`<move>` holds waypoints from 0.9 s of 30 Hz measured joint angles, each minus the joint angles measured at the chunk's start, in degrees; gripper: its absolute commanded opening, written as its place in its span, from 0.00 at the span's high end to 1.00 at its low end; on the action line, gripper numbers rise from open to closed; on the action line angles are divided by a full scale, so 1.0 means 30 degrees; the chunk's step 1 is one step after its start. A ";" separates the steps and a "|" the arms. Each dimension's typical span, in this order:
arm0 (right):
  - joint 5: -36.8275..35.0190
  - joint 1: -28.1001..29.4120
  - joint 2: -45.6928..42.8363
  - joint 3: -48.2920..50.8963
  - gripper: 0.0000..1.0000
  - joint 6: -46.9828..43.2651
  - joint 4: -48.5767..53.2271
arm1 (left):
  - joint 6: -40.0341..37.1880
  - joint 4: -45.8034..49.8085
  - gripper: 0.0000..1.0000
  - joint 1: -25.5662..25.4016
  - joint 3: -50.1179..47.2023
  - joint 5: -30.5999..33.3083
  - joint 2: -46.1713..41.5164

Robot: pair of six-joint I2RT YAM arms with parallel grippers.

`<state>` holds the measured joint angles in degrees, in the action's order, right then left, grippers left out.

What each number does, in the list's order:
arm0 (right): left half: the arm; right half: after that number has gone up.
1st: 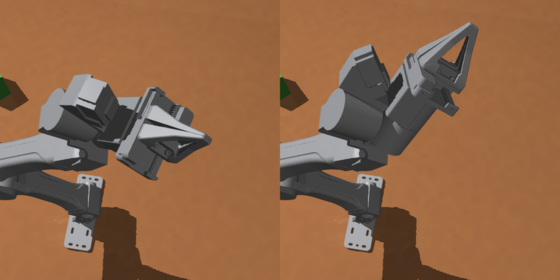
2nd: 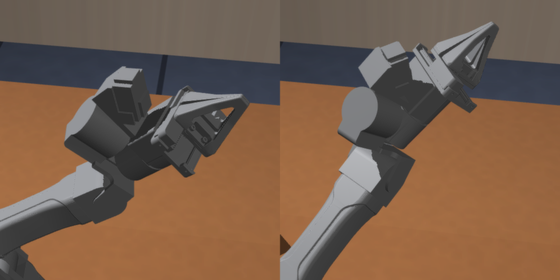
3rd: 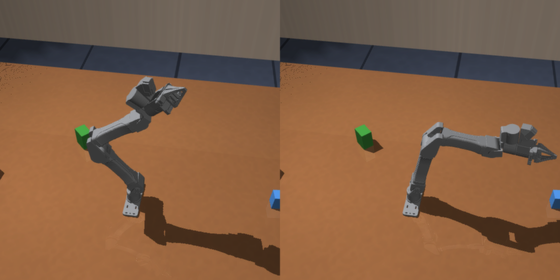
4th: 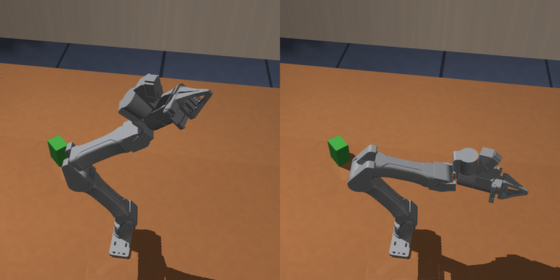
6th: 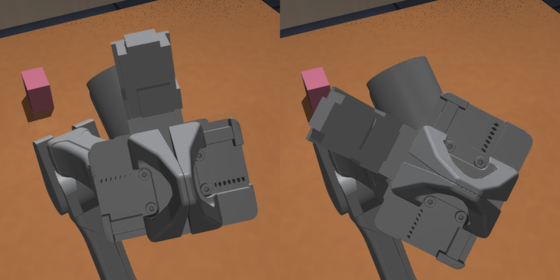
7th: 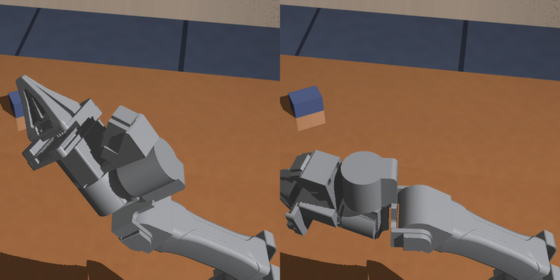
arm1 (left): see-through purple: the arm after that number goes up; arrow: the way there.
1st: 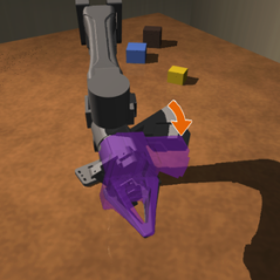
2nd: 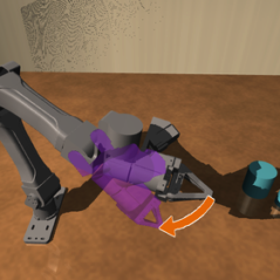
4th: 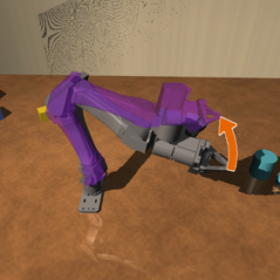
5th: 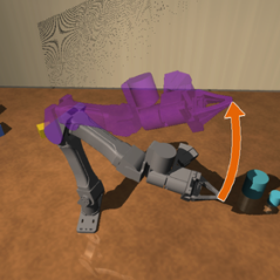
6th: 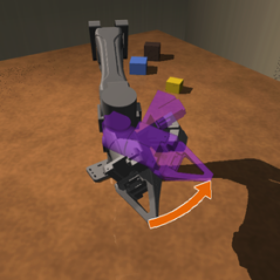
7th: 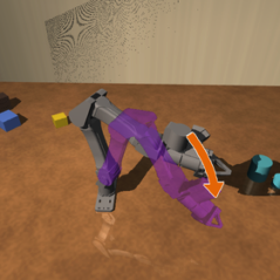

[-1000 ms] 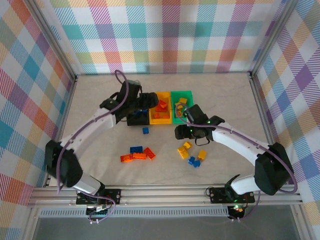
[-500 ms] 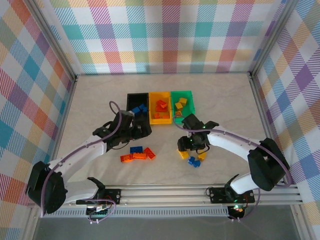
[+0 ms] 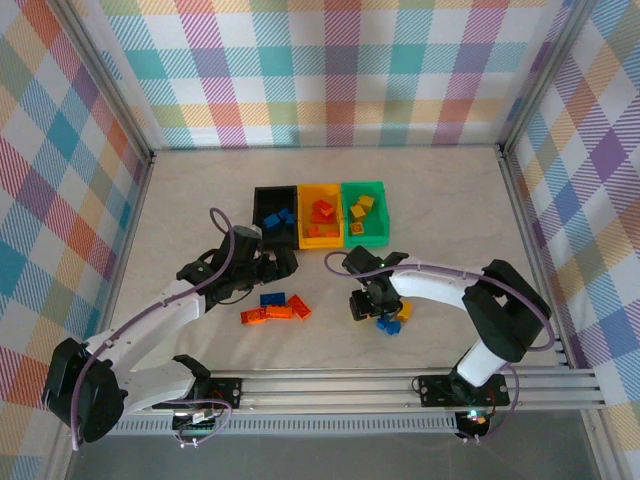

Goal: Sort the legos into containers by color

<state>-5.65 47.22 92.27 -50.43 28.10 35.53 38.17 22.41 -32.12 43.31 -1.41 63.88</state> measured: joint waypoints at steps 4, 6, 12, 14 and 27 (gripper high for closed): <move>-0.0503 0.0204 0.0168 -0.0109 0.53 0.0022 0.0080 | 0.0000 -0.0007 0.00 -0.0007 -0.0007 0.0211 -0.0036; -0.0678 0.0219 0.0182 -0.0117 0.57 0.0036 0.0131 | 0.0000 -0.0007 0.00 -0.0007 -0.0007 0.0219 -0.0036; -0.0401 0.0226 -0.0044 -0.0117 0.66 -0.0262 -0.0546 | 0.0000 -0.0007 0.00 0.0000 -0.0007 0.0211 -0.0036; -0.0051 0.0284 -0.0488 -0.0117 0.67 -0.0525 -0.1260 | 0.0000 -0.0007 0.00 0.0000 -0.0015 0.0204 -0.0036; 0.0430 -0.4328 -0.1902 -0.6710 0.67 -0.1836 -0.1326 | 0.0000 -0.0036 0.00 -0.0007 -0.0291 -0.0087 0.0590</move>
<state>-4.36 34.24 86.56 -70.57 22.59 31.55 38.17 22.31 -32.14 42.44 -1.67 65.65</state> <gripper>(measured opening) 0.330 0.998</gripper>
